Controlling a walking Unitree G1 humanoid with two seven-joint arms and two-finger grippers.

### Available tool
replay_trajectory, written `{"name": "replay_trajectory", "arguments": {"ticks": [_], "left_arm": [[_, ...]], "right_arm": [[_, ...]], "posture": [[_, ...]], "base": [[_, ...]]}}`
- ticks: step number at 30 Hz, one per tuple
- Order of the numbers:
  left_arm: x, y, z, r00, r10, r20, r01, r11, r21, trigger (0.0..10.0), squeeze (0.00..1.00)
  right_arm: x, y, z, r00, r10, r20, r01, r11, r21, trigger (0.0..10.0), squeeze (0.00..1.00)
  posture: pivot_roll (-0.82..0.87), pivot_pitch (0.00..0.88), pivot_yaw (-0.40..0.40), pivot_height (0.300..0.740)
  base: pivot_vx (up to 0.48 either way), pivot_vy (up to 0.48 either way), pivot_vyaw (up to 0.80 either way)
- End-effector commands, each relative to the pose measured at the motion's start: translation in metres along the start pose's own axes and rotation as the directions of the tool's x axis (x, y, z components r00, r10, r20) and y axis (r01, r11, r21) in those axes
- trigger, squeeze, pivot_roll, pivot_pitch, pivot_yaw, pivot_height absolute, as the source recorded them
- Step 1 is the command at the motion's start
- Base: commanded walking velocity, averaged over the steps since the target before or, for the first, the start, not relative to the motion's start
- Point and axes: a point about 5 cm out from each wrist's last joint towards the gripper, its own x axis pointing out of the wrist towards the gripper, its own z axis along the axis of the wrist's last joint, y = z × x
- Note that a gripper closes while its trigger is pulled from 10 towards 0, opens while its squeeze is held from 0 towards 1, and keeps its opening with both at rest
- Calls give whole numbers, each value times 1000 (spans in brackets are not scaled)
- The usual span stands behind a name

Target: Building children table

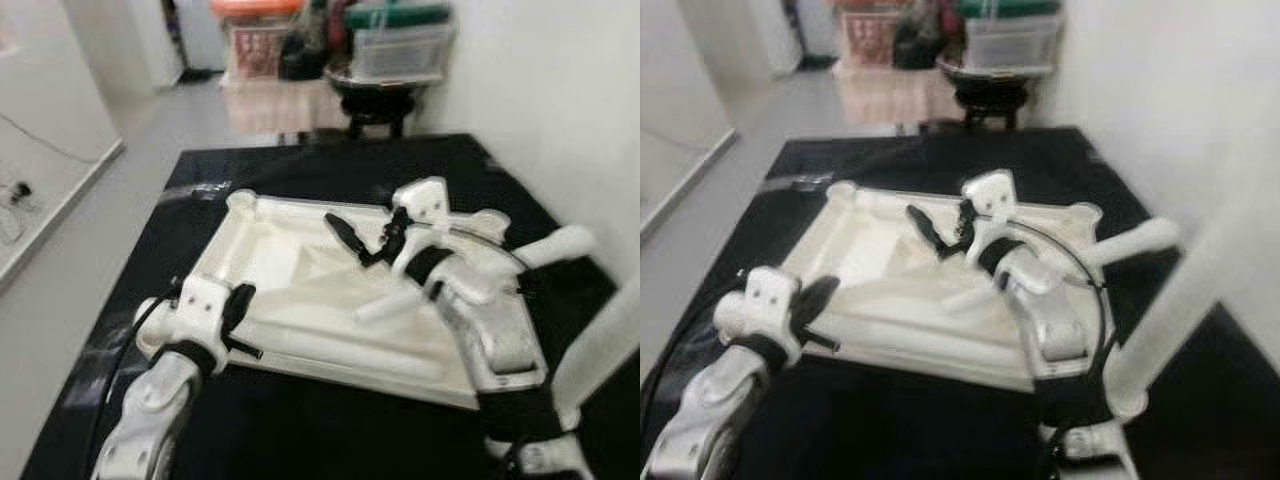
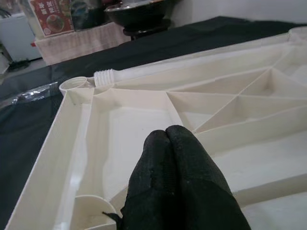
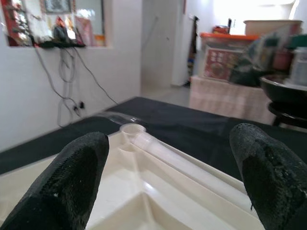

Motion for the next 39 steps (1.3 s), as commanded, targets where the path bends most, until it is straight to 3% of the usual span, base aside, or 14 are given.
{"name": "replay_trajectory", "arguments": {"ticks": [1,5,7,11,12,15,19,22,23,26,29,31,38,39], "left_arm": [[0,-4,0,1000,-25,-5,25,999,24,10000,0],[0,-9,2,997,-74,-8,75,994,74,10000,0],[-2,-18,8,983,-181,2,180,979,95,10000,0],[-1,-22,16,971,-237,30,234,968,89,10000,0],[0,-24,25,956,-288,59,283,955,87,10000,1000],[1,-27,38,929,-355,99,349,934,79,10000,1000],[16,-31,59,864,-493,100,473,864,171,10000,1000],[27,-33,65,848,-521,96,496,845,201,10000,1000],[27,-33,65,848,-521,96,496,845,201,10000,1000],[55,-36,57,850,-525,36,512,841,173,10000,1000],[63,-38,53,849,-528,11,521,840,151,10000,1000],[80,-46,44,830,-554,-60,557,823,109,10000,1000],[93,-54,40,786,-605,-130,616,784,79,10000,1000],[94,-59,39,757,-636,-151,650,757,66,10000,1000]], "right_arm": [[0,-3,0,1000,-19,-18,19,1000,-1,10000,0],[-2,4,4,1000,19,-5,-19,1000,10,10000,0],[-5,8,-3,999,28,-20,-27,999,42,10000,0],[-9,9,-9,999,24,-33,-22,998,65,10000,0],[-13,10,-13,999,9,-42,-5,997,76,10000,0],[-18,8,-17,998,-31,-52,36,994,100,10000,0],[-28,3,-16,994,-104,-36,107,987,116,10000,0],[-30,4,-15,992,-120,-29,122,987,107,10000,0],[-30,4,-15,992,-120,-29,122,987,107,10000,0],[-30,5,-12,992,-126,-20,128,987,95,10000,0],[-30,5,-11,991,-129,-17,130,987,93,10000,0],[-29,3,-7,991,-136,-11,137,987,89,10000,0],[-30,3,-3,989,-145,-8,146,985,89,10000,0],[-30,4,-3,989,-146,-6,146,985,90,10000,0]], "posture": [[1,33,39,740],[-1,37,33,740],[-2,38,31,740],[-3,39,28,740],[-10,40,26,740],[-10,40,26,740],[-31,35,34,740],[-39,33,39,740],[-39,33,39,740],[-55,29,52,740],[-55,29,52,740],[-67,36,56,740],[-70,44,57,740],[-70,49,58,740]], "base": [[0,0,0],[0,0,0],[0,0,0],[0,0,0],[0,0,0],[0,0,0],[0,0,0],[0,0,0],[0,0,0],[0,0,0],[0,0,0],[0,0,0],[0,0,0],[0,0,0]]}}
